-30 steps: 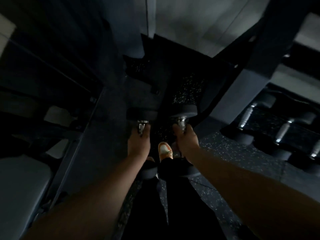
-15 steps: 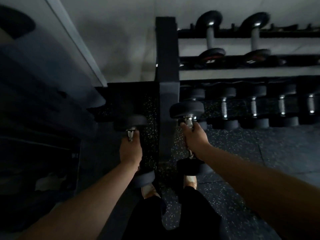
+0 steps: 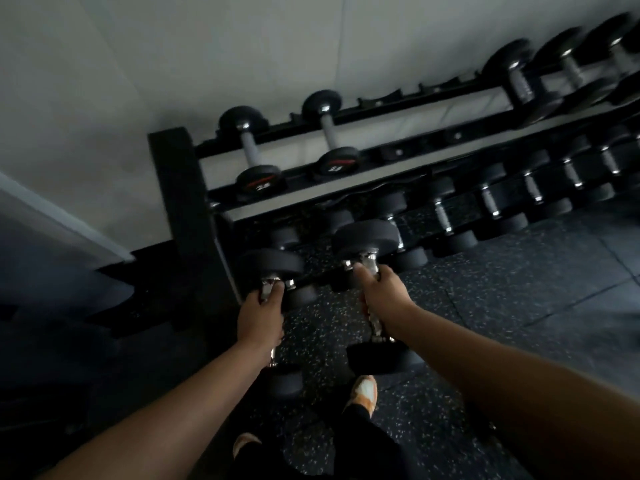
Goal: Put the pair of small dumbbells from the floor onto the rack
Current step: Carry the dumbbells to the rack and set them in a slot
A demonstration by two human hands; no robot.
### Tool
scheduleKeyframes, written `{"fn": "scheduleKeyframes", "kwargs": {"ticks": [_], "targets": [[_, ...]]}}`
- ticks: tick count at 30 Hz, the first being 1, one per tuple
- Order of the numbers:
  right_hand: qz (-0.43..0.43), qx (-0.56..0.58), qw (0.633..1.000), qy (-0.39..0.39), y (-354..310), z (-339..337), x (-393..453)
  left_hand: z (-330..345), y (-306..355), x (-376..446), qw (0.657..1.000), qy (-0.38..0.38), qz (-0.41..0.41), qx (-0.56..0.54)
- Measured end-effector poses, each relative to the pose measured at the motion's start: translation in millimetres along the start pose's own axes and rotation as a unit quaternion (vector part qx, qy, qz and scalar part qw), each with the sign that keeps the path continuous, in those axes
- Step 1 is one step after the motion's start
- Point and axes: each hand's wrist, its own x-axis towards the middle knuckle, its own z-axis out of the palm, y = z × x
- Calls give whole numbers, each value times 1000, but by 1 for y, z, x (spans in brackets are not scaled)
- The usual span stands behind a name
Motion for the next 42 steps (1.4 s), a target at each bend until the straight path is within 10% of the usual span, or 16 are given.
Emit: {"fn": "scheduleKeyframes", "kwargs": {"ticks": [28, 42], "targets": [[25, -7, 994, 109, -122, -279, 328, 368, 265, 191, 999, -42, 33, -5], [49, -21, 998, -44, -172, -345, 501, 481, 316, 279, 990, 119, -22, -68]]}}
